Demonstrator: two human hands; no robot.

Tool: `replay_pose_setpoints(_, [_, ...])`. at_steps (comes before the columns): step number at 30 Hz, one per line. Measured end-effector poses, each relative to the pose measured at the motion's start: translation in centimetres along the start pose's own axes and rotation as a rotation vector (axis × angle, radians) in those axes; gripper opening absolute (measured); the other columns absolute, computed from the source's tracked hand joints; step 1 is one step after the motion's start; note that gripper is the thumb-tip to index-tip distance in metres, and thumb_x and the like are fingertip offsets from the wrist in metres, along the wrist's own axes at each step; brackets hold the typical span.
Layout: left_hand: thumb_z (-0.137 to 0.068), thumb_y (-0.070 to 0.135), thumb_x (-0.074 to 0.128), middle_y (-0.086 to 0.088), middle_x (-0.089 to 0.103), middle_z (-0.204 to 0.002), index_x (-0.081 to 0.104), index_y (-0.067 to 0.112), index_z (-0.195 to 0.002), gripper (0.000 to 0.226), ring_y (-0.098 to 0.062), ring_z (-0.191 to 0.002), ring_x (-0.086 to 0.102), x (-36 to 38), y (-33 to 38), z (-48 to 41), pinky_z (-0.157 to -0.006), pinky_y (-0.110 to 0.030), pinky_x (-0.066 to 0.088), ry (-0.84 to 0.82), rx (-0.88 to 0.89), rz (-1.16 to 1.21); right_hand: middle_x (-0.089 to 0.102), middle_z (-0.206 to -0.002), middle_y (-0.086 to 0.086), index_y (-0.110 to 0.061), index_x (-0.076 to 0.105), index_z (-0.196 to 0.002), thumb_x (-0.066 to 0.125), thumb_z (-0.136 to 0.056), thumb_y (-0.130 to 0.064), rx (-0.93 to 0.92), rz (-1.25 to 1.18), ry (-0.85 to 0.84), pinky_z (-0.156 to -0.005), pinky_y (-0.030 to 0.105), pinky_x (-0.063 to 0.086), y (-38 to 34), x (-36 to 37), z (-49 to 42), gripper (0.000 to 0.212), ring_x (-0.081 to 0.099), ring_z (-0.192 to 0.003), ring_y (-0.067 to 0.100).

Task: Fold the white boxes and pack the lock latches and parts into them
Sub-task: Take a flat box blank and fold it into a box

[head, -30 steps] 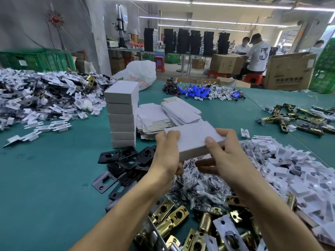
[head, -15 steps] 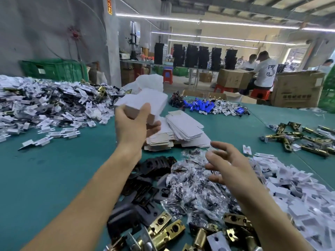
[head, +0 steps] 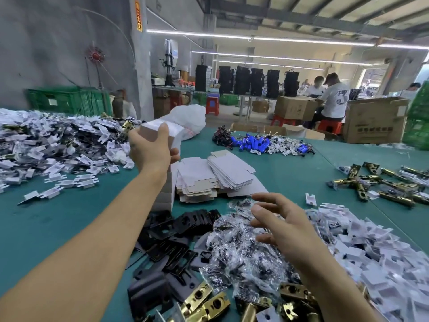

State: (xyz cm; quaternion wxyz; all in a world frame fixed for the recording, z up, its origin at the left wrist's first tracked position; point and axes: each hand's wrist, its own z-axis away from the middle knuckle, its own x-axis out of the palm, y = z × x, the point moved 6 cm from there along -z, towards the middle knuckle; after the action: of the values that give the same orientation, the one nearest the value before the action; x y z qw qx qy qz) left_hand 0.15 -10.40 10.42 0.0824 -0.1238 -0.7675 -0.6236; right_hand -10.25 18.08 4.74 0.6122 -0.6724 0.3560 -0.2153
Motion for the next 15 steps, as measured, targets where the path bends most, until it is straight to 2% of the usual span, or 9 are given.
replay_pose_setpoints(2, [-0.094, 0.042, 0.065, -0.011, 0.059, -0.112, 0.042, 0.022, -0.115, 0.037, -0.012, -0.053, 0.067, -0.3, -0.6, -0.2, -0.037, -0.020, 0.047, 0.021, 0.002, -0.052, 0.066, -0.107, -0.012, -0.038, 0.065, -0.109, 0.064, -0.093, -0.032, -0.001, 0.001, -0.003, -0.067, 0.023, 0.053, 0.0, 0.1, 0.0, 0.017, 0.069, -0.088, 0.007])
replay_pose_setpoints(5, [-0.094, 0.048, 0.061, -0.010, 0.047, -0.129, 0.042, 0.026, -0.128, 0.044, -0.029, -0.098, 0.063, -0.7, -1.2, -0.1, -0.033, -0.018, 0.044, 0.054, 0.006, -0.109, 0.066, -0.107, -0.012, -0.038, 0.066, -0.109, 0.064, -0.093, -0.032, -0.001, 0.004, -0.008, -0.067, 0.023, 0.053, 0.0, 0.1, 0.0, 0.017, 0.069, -0.087, 0.006])
replay_pose_setpoints(7, [-0.094, 0.051, 0.058, -0.009, 0.043, -0.131, 0.042, 0.032, -0.133, 0.046, -0.033, -0.104, 0.060, -0.6, -1.4, 0.0, -0.033, -0.018, 0.044, 0.060, -0.008, -0.094, 0.066, -0.107, -0.012, -0.037, 0.066, -0.108, 0.064, -0.092, -0.031, -0.004, -0.002, -0.009, -0.066, 0.022, 0.053, 0.0, 0.0, 0.1, 0.017, 0.069, -0.086, 0.005])
replay_pose_setpoints(9, [-0.088, 0.054, 0.065, -0.006, 0.038, -0.131, 0.041, 0.034, -0.136, 0.057, -0.030, -0.105, 0.057, -0.4, -1.6, 0.2, -0.035, -0.018, 0.046, 0.034, -0.037, -0.090, 0.067, -0.106, -0.011, -0.036, 0.066, -0.109, 0.064, -0.092, -0.030, -0.004, -0.007, -0.009, -0.065, 0.021, 0.054, 0.0, 0.0, 0.1, 0.017, 0.070, -0.084, 0.005])
replay_pose_setpoints(11, [-0.077, 0.050, 0.080, -0.002, 0.032, -0.128, 0.038, 0.031, -0.141, 0.079, -0.026, -0.106, 0.052, -0.2, -1.7, 0.3, -0.047, -0.019, 0.053, -0.015, -0.023, -0.148, 0.067, -0.106, -0.012, -0.035, 0.066, -0.110, 0.064, -0.093, -0.031, 0.000, -0.002, -0.011, -0.065, 0.021, 0.054, 0.0, 0.1, 0.1, 0.018, 0.070, -0.084, 0.004])
replay_pose_setpoints(12, [-0.072, 0.046, 0.085, -0.001, 0.030, -0.126, 0.036, 0.028, -0.143, 0.088, -0.024, -0.105, 0.050, -0.3, -1.8, 0.4, -0.060, -0.022, 0.056, -0.033, -0.002, -0.205, 0.067, -0.106, -0.012, -0.035, 0.066, -0.110, 0.064, -0.093, -0.031, 0.001, -0.002, -0.011, -0.065, 0.021, 0.054, 0.0, 0.1, 0.1, 0.018, 0.070, -0.084, 0.004])
replay_pose_setpoints(14, [-0.069, 0.042, 0.088, 0.000, 0.028, -0.122, 0.037, 0.021, -0.142, 0.092, -0.022, -0.103, 0.046, -0.6, -2.1, 0.3, -0.082, -0.029, 0.051, -0.027, 0.051, -0.317, 0.068, -0.105, -0.012, -0.035, 0.066, -0.109, 0.064, -0.092, -0.030, 0.003, -0.008, -0.011, -0.065, 0.021, 0.054, 0.1, 0.1, 0.1, 0.017, 0.070, -0.084, 0.004])
replay_pose_setpoints(15, [-0.069, 0.043, 0.088, 0.000, 0.028, -0.122, 0.040, 0.019, -0.140, 0.089, -0.021, -0.103, 0.045, -0.8, -2.2, 0.3, -0.085, -0.032, 0.048, -0.007, 0.070, -0.356, 0.068, -0.104, -0.012, -0.034, 0.066, -0.109, 0.064, -0.092, -0.030, 0.004, -0.011, -0.011, -0.065, 0.021, 0.054, 0.1, 0.1, 0.1, 0.017, 0.070, -0.084, 0.005])
